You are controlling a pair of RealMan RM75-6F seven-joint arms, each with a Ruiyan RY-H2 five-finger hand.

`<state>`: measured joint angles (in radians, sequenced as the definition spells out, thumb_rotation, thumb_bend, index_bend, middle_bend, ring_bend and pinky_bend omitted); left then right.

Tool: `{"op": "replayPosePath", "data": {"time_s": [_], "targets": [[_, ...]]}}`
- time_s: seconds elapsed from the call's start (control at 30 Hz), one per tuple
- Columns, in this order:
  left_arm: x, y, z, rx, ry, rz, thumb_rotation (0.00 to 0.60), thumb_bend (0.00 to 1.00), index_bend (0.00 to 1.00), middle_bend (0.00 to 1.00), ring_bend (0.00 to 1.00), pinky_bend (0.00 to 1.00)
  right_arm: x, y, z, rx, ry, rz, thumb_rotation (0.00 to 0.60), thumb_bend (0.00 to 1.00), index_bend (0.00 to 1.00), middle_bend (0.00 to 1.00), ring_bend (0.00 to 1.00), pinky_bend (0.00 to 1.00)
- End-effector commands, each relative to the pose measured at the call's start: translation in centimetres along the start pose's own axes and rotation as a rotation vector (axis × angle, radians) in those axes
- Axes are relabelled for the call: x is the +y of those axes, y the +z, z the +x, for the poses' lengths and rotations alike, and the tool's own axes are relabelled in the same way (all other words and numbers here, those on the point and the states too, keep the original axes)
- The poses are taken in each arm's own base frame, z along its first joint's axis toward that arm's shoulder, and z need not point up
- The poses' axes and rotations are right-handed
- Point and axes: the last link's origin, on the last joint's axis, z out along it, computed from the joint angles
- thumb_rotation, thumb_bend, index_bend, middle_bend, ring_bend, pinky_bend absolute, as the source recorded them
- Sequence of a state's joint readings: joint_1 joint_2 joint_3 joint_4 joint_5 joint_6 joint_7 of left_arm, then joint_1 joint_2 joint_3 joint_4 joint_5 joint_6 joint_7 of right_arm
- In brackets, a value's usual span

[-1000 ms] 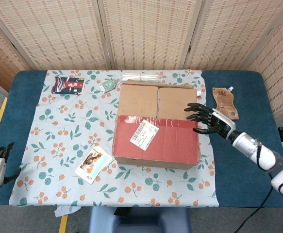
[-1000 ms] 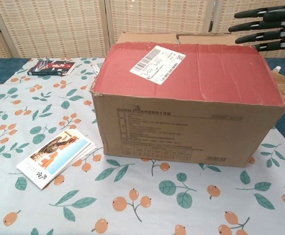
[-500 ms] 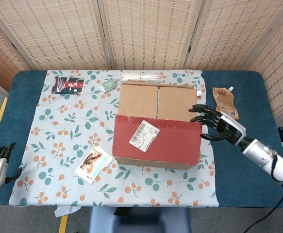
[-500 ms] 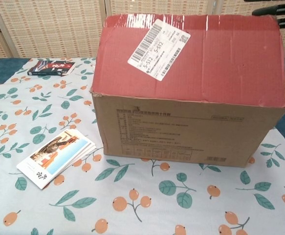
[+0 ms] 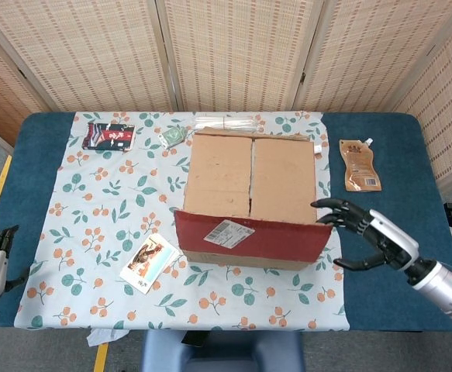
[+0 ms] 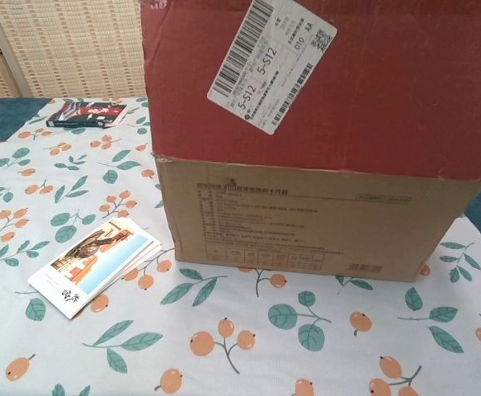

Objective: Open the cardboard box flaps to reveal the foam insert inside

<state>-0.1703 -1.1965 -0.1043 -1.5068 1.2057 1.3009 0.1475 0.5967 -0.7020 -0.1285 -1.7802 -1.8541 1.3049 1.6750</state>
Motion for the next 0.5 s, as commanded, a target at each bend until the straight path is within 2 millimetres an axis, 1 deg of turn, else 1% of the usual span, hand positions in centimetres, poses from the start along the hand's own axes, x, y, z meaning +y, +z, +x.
{"op": "replayPosePath", "data": {"time_s": [0.03, 0.17, 0.27, 0.4, 0.5], "targets": [[0.0, 0.1, -0.1, -0.003, 0.001, 0.019, 0.600, 0.41, 0.00, 0.11, 0.07, 0.00, 0.6, -1.9, -1.7, -0.031, -0.018, -0.033, 0.600, 0.26, 0.14, 0.14, 0.24, 0.26], [0.2, 0.2, -0.1, 0.001, 0.006, 0.012, 0.600, 0.41, 0.00, 0.11, 0.06, 0.00, 1.3, -3.3, -2.8, -0.063, -0.044, -0.050, 0.600, 0.26, 0.13, 0.14, 0.23, 0.26], [0.2, 0.2, -0.1, 0.002, 0.011, 0.010, 0.600, 0.41, 0.00, 0.08, 0.06, 0.00, 1.5, -3.8, -3.1, -0.054, -0.066, -0.052, 0.600, 0.26, 0.12, 0.14, 0.23, 0.26], [0.3, 0.4, -0.2, -0.006, 0.013, 0.005, 0.600, 0.41, 0.00, 0.08, 0.06, 0.00, 1.1, -4.0, -2.9, -0.024, -0.086, -0.032, 0.600, 0.26, 0.12, 0.13, 0.22, 0.25], [0.4, 0.5, -0.2, -0.011, 0.013, 0.002, 0.600, 0.41, 0.00, 0.08, 0.06, 0.00, 0.7, -3.7, -2.7, -0.015, -0.121, -0.013, 0.600, 0.26, 0.12, 0.13, 0.22, 0.24]]}}
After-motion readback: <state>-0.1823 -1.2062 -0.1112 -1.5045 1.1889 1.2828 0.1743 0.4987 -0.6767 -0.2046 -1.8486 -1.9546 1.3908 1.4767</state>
